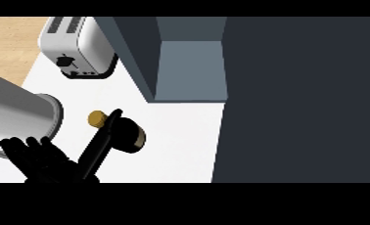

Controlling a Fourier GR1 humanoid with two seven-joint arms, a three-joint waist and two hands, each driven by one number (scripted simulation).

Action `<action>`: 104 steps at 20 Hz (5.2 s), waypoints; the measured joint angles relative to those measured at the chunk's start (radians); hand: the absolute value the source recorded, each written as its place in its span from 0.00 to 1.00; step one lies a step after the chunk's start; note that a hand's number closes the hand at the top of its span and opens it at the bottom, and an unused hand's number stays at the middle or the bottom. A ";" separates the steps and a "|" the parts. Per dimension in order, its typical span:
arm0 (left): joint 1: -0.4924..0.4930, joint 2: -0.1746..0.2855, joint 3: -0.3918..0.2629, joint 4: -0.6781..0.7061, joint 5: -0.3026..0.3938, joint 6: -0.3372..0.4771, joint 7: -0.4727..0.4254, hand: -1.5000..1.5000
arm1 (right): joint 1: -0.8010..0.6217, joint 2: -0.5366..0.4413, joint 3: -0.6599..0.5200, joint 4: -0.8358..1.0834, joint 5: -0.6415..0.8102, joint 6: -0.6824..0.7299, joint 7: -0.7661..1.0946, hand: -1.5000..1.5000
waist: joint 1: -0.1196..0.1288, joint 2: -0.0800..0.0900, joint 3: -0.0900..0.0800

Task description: Pick up the wine, place it into the cabinet and close the cabinet

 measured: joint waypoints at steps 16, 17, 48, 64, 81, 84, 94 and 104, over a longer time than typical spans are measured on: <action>-0.043 -0.023 0.016 0.073 0.135 0.005 -0.123 0.00 | 0.027 0.015 0.032 0.006 0.007 0.009 -0.035 0.00 | -0.002 0.000 -0.002; -0.046 -0.020 0.021 0.079 0.147 0.005 -0.127 0.00 | 0.026 0.016 0.035 0.007 0.008 0.008 -0.036 0.00 | -0.002 0.000 -0.002; -0.152 0.046 -0.032 0.147 0.399 0.000 -0.344 1.00 | 0.004 0.019 0.039 0.013 0.017 0.013 -0.038 0.00 | -0.025 0.005 -0.004; -0.325 0.484 -0.560 -0.057 0.581 -0.124 -0.426 1.00 | -0.027 0.042 0.074 0.031 0.016 0.027 -0.047 0.00 | -0.080 0.014 -0.012; -0.521 0.621 -0.660 -0.301 0.845 -0.122 -0.582 1.00 | -0.041 0.050 0.063 0.028 0.012 0.029 -0.034 0.00 | -0.077 0.028 -0.008; -0.554 0.605 -0.645 -0.291 0.906 -0.147 -0.604 1.00 | -0.044 0.044 0.048 0.025 0.008 0.035 -0.023 0.00 | -0.076 0.028 -0.006; -0.623 0.448 -0.485 -0.214 1.168 -0.321 -0.734 1.00 | -0.023 0.045 0.024 0.022 0.003 0.047 -0.030 0.00 | -0.064 0.026 -0.002; -0.635 0.227 -0.259 0.088 1.386 -0.665 -0.967 1.00 | 0.008 0.044 -0.009 0.015 -0.002 0.057 -0.025 0.00 | -0.024 0.011 0.003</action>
